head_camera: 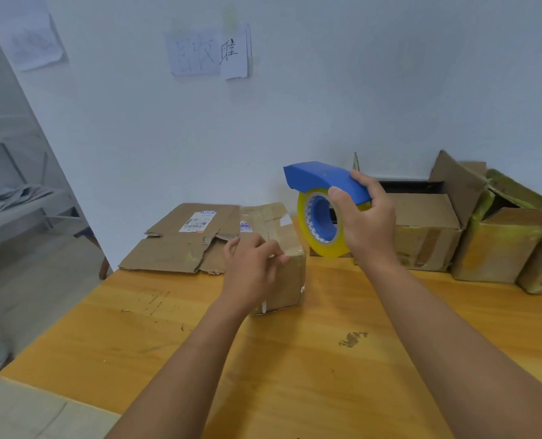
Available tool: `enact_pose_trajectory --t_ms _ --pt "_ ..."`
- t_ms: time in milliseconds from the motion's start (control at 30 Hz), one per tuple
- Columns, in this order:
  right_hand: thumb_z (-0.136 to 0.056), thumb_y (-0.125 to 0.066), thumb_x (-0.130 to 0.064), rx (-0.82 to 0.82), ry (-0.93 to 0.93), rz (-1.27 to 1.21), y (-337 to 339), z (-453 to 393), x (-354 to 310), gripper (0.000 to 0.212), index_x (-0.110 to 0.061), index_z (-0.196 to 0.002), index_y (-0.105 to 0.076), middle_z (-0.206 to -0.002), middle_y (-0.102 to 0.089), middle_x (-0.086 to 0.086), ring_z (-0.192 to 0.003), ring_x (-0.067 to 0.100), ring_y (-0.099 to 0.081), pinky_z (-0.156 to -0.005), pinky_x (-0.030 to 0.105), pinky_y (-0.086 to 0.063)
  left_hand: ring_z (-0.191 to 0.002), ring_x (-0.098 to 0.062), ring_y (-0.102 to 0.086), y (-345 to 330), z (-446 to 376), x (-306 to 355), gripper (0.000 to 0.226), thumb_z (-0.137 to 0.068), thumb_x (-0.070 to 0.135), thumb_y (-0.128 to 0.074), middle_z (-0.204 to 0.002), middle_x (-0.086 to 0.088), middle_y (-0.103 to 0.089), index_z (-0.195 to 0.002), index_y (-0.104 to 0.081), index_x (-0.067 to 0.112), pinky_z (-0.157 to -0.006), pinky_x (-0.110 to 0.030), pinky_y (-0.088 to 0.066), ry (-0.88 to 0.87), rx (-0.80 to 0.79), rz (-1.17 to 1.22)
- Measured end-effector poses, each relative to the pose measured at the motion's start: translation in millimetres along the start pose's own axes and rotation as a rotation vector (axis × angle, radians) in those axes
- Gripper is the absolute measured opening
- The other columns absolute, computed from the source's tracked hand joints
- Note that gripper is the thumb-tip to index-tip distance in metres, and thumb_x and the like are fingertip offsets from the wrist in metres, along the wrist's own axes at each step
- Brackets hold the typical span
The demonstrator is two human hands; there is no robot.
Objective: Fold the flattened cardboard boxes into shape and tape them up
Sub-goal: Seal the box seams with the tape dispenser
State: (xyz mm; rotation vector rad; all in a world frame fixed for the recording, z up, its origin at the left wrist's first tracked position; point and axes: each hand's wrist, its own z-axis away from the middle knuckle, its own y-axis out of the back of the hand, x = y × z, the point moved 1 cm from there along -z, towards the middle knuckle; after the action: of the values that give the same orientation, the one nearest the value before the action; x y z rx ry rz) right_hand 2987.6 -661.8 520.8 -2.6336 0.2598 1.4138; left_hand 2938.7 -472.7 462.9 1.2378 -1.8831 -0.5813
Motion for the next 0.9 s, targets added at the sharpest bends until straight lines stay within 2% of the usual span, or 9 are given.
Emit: enact_pose_trajectory --t_ms 133,267,367,433,467,633,700,800,900 --pt "-0.080 -0.068 -0.048 -0.020 0.006 0.023 2.5 5.0 3.8 0.044 -0.038 -0.121 -0.057 -0.112 -0.056 -0.026 -0.102 -0.006 -0.057 -0.075 0.016 -0.053 -0.087 -0.005 -0.044 -2.5 -4.0 -1.2 0.010 -0.096 0.033 -0.062 -0.089 0.011 -0.051 -0.086 -0.062 0.031 -0.116 -0.044 -0.014 0.032 -0.038 0.013" --pt "-0.081 -0.068 -0.048 -0.008 0.004 0.036 5.0 3.6 5.3 0.045 -0.036 -0.123 -0.057 -0.113 -0.057 -0.023 -0.104 0.004 -0.059 -0.080 0.023 -0.055 -0.098 -0.005 -0.045 -2.5 -6.3 7.6 0.033 -0.094 0.064 -0.045 -0.098 0.014 -0.048 -0.105 -0.061 0.036 -0.116 -0.043 -0.003 0.017 -0.072 -0.152" --pt "-0.081 -0.068 -0.046 -0.011 0.005 0.040 3.8 5.0 5.5 0.044 -0.036 -0.123 -0.057 -0.114 -0.057 -0.020 -0.105 0.005 -0.059 -0.081 0.023 -0.055 -0.101 -0.016 -0.050 -10.7 -3.8 20.0 0.037 -0.095 0.059 -0.047 -0.095 0.007 -0.044 -0.105 -0.065 0.028 -0.114 -0.041 -0.017 0.022 -0.027 -0.211" --pt "-0.082 -0.069 -0.045 -0.012 0.005 0.041 3.7 6.3 5.8 0.043 -0.036 -0.122 -0.057 -0.117 -0.059 -0.015 -0.107 0.007 -0.059 -0.082 0.024 -0.055 -0.091 -0.024 -0.051 -15.9 -1.0 26.4 0.033 -0.096 0.046 -0.053 -0.091 0.000 -0.049 -0.092 -0.068 0.016 -0.094 -0.038 -0.035 -0.009 0.055 -0.158" --pt "-0.083 -0.069 -0.043 -0.013 0.005 0.041 4.3 6.5 6.4 0.042 -0.035 -0.122 -0.058 -0.118 -0.059 -0.014 -0.107 0.008 -0.060 -0.083 0.025 -0.056 -0.088 -0.026 -0.051 -17.0 -0.8 27.4 0.032 -0.095 0.040 -0.054 -0.091 -0.003 -0.053 -0.087 -0.067 0.012 -0.083 -0.034 -0.036 -0.017 0.081 -0.128" --pt "-0.078 -0.067 -0.052 -0.006 0.000 0.061 10.8 4.3 6.9 0.048 -0.038 -0.123 -0.057 -0.113 -0.058 -0.024 -0.104 0.002 -0.060 -0.080 0.024 -0.056 -0.088 -0.020 -0.053 -14.4 -5.1 14.0 0.026 -0.101 0.034 -0.052 -0.108 -0.003 -0.058 -0.096 -0.063 0.011 -0.069 -0.031 -0.040 -0.095 -0.043 -0.132" --pt "-0.074 -0.064 -0.058 0.008 -0.002 0.064 12.5 1.6 6.3 0.053 -0.039 -0.123 -0.058 -0.112 -0.057 -0.027 -0.103 0.001 -0.059 -0.080 0.023 -0.055 -0.087 -0.017 -0.053 -14.0 -3.7 10.6 0.031 -0.100 0.044 -0.049 -0.108 0.001 -0.057 -0.098 -0.060 0.015 -0.069 -0.031 -0.045 -0.111 -0.056 -0.144" --pt "-0.073 -0.062 -0.061 0.019 -0.006 0.053 11.3 -0.3 4.2 0.055 -0.038 -0.123 -0.058 -0.112 -0.057 -0.027 -0.103 0.000 -0.059 -0.080 0.022 -0.055 -0.099 -0.015 -0.051 -18.7 -2.0 14.6 0.051 -0.092 0.067 -0.042 -0.117 0.006 -0.055 -0.112 -0.058 0.023 -0.080 -0.031 -0.047 -0.101 -0.100 -0.190" --pt "-0.072 -0.062 -0.061 0.010 -0.001 0.038 9.1 1.5 1.9 0.053 -0.041 -0.121 -0.057 -0.111 -0.056 -0.028 -0.103 -0.004 -0.057 -0.078 0.019 -0.054 -0.102 -0.020 -0.052 -22.2 -2.5 19.4 0.043 -0.095 0.058 -0.050 -0.119 0.002 -0.059 -0.117 -0.062 0.022 -0.085 -0.031 -0.041 -0.126 -0.065 -0.219"
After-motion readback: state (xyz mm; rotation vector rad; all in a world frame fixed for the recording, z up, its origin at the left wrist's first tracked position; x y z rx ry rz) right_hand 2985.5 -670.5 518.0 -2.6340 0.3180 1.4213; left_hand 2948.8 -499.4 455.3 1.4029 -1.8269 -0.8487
